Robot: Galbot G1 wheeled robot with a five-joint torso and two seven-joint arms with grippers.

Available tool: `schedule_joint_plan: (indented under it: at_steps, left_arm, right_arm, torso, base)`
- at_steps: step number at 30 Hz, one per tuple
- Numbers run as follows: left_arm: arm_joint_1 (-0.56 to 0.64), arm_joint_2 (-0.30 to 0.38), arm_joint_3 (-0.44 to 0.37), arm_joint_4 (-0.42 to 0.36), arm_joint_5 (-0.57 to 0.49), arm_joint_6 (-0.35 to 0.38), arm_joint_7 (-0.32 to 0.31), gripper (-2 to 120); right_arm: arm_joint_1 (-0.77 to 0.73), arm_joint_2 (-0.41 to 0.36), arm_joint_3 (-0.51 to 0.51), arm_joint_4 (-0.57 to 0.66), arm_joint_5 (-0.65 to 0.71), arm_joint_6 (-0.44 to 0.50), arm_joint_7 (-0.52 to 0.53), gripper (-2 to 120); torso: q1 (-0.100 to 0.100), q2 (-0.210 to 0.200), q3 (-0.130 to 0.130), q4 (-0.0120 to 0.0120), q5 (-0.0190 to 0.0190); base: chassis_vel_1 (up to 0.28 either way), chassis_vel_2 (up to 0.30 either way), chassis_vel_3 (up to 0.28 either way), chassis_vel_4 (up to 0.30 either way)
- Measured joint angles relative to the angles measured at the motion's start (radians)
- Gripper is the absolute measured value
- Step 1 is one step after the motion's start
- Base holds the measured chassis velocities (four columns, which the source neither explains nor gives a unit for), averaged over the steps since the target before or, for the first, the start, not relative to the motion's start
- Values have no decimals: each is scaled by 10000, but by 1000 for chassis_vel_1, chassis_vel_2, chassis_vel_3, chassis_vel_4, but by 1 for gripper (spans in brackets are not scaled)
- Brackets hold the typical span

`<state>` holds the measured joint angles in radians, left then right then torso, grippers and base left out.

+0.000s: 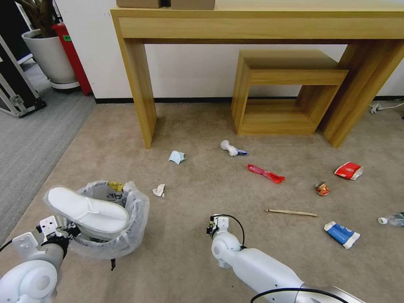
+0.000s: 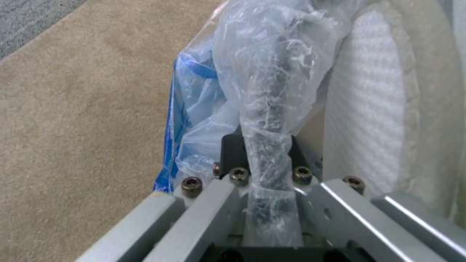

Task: Pick up the trash bin and place the garbage on the floor into it.

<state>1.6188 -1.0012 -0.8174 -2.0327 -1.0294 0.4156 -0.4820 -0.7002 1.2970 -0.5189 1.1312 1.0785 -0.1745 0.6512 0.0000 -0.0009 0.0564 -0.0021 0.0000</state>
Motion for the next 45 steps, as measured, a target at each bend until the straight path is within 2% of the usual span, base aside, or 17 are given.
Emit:
schedule_joint_plan:
  at_steps: [2,8,10,11,14,15,17,18,19,22,23,25,34,40,45]
  left_arm:
    - [-8,4,6,0,0,-3,-5,0]
    - [-4,0,25,12,10,-7,-8,0]
    - [-14,-13,27,55,23,-7,-11,0]
    - [-14,-13,27,55,23,-7,-11,0]
    - [-11,-10,27,25,22,29,-13,0]
    - [-11,-10,27,25,22,29,-13,0]
    - [-23,6,27,-34,9,48,-17,0]
    - [-34,10,32,-59,9,52,-21,0]
    - [-34,10,32,-59,9,52,-21,0]
    - [-66,-11,91,-163,9,82,-63,0]
    - [-66,-11,91,-163,9,82,-63,0]
    - [-87,-38,100,-269,9,100,-104,0]
    - [-17,-68,53,-538,-23,152,-166,0]
    - [24,-76,-6,-673,-51,160,-175,0]
    - [24,-132,-13,-731,-55,161,-175,0]
  right_arm:
    - [-28,-16,2,-21,-61,15,-25,0]
    - [-166,-175,69,73,-328,143,-145,0]
    - [-488,-1080,608,1711,-543,533,-613,0]
    - [-488,-1080,608,1711,-543,533,-613,0]
    - [-669,-2573,1150,3865,-594,988,-1214,0]
    - [-669,-2573,1150,3865,-594,988,-1214,0]
    - [-598,-3388,1355,5669,-576,1137,-1619,0]
    - [-464,-3648,1365,6327,-501,1169,-1755,0]
    - [-464,-3648,1365,6327,-501,1169,-1755,0]
    - [642,-4574,986,8365,1,1488,-2720,0]
    - [642,-4574,986,8365,1,1488,-2720,0]
    - [1466,-4931,490,9168,347,1723,-3298,0]
    - [3076,-4744,-1153,10186,1323,1574,-3372,0]
    - [4472,-3816,-2819,10116,2152,940,-2269,0]
    - [4771,-3208,-3354,9668,2663,495,-1506,0]
  torso:
    - [0,0,0,0,1]
    - [0,0,0,1,2]
    - [0,0,0,1,3]
    - [0,0,0,1,3]
    - [0,0,0,-3,-2]
    - [0,0,0,-3,-2]
    - [0,0,0,-4,3]
    - [1,1,0,-3,3]
    - [1,1,0,-3,3]
    - [0,0,-1,1,-1]
    - [0,0,-1,1,-1]
    - [0,0,0,0,0]
    - [0,0,0,0,1]
    - [0,1,0,2,-2]
    - [0,1,1,1,-2]
  base:
    - [0,0,0,0]
    - [0,0,0,0]
    - [0,0,0,0]
    - [0,0,0,0]
    - [0,0,0,0]
    - [0,0,0,0]
    - [0,0,0,0]
    - [0,0,0,0]
    - [0,0,0,0]
    - [0,0,0,0]
    - [0,0,0,0]
    - [0,0,0,0]
    - [0,0,0,0]
    - [0,0,0,0]
    - [0,0,0,0]
